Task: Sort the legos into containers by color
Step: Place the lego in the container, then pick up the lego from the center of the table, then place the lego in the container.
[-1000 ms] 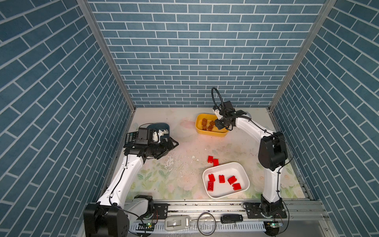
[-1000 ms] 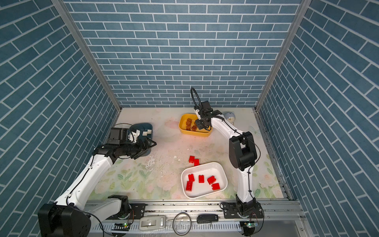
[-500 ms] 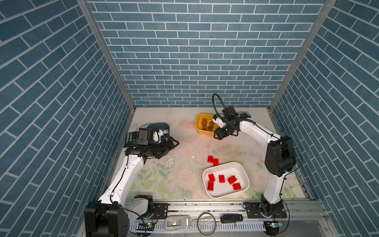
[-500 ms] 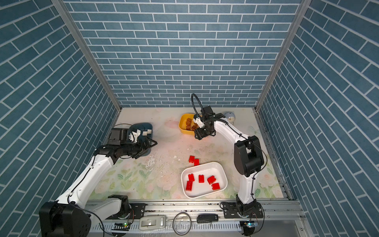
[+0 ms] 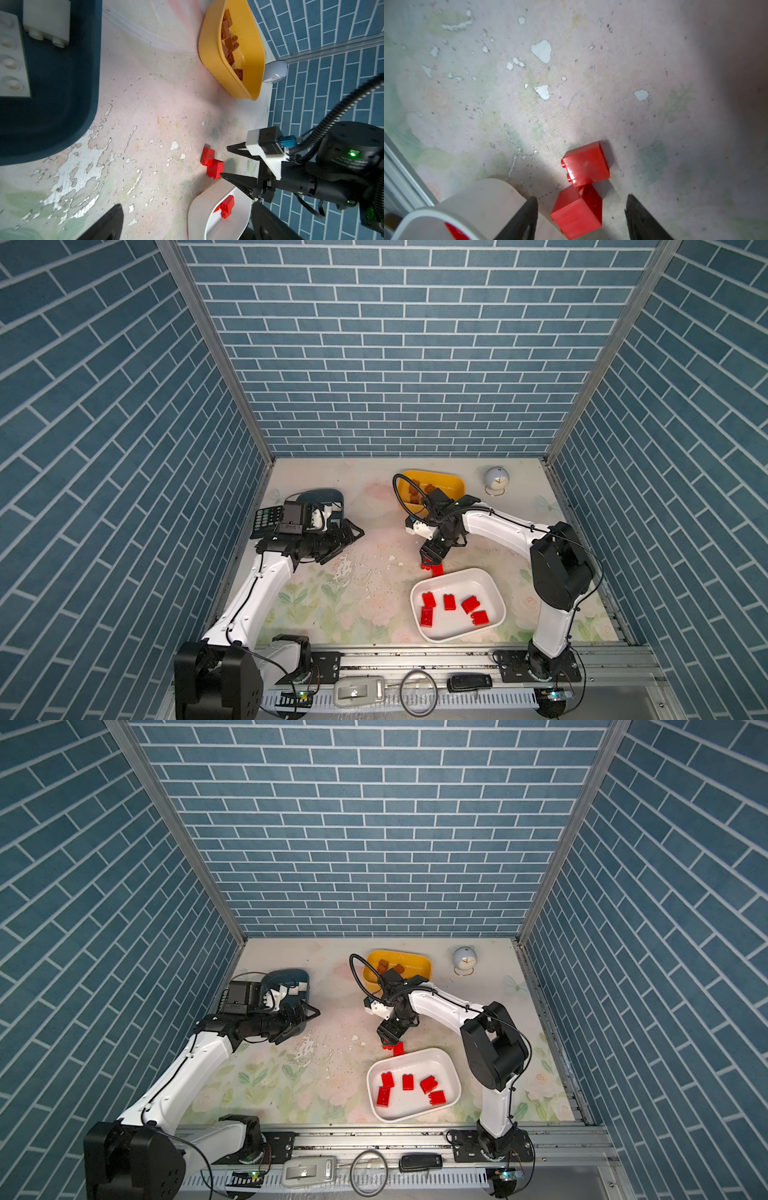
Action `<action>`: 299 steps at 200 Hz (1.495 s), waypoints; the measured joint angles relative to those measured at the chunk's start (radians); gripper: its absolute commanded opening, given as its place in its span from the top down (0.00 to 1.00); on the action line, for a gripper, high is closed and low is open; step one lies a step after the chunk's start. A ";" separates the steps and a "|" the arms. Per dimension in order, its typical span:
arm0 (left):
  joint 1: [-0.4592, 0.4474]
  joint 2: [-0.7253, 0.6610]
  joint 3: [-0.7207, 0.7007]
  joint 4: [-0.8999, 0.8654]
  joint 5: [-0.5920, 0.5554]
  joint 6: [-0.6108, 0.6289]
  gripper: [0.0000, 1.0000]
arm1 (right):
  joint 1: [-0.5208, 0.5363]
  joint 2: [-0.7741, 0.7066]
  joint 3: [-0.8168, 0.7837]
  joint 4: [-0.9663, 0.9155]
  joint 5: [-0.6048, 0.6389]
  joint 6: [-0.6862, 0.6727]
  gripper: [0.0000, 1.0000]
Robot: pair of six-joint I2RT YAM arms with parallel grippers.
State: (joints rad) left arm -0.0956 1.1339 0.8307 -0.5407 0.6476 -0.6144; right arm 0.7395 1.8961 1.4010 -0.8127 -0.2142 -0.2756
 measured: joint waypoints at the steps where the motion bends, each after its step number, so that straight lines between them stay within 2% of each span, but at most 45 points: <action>1: 0.000 0.000 0.000 0.000 0.000 0.000 0.03 | 0.001 0.003 0.000 0.000 0.003 -0.002 0.33; 68: 0.000 -0.001 -0.011 0.000 0.000 0.003 0.03 | 0.048 0.089 0.001 0.016 0.087 -0.051 0.38; 128: 0.000 0.000 -0.011 -0.001 0.000 0.008 0.03 | 0.062 0.129 0.043 0.034 0.164 -0.072 0.69; 181: 0.000 0.000 -0.013 -0.002 0.000 0.012 0.03 | 0.049 0.118 0.063 0.026 0.172 -0.069 0.73; 208: 0.000 0.000 -0.016 -0.001 0.000 0.012 0.03 | 0.024 0.027 0.058 0.012 0.159 -0.064 0.73; 244: 0.000 0.009 -0.017 0.000 0.002 0.013 0.03 | 0.009 -0.201 -0.039 -0.013 0.111 -0.064 0.73; 299: 0.000 0.030 -0.017 0.001 0.004 0.013 0.03 | 0.093 -0.457 -0.254 -0.152 0.010 -0.080 0.73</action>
State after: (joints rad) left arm -0.0956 1.1641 0.8135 -0.5400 0.6514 -0.6018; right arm 0.8322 1.4391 1.1465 -0.9646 -0.2039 -0.3561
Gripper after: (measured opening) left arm 0.973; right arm 0.440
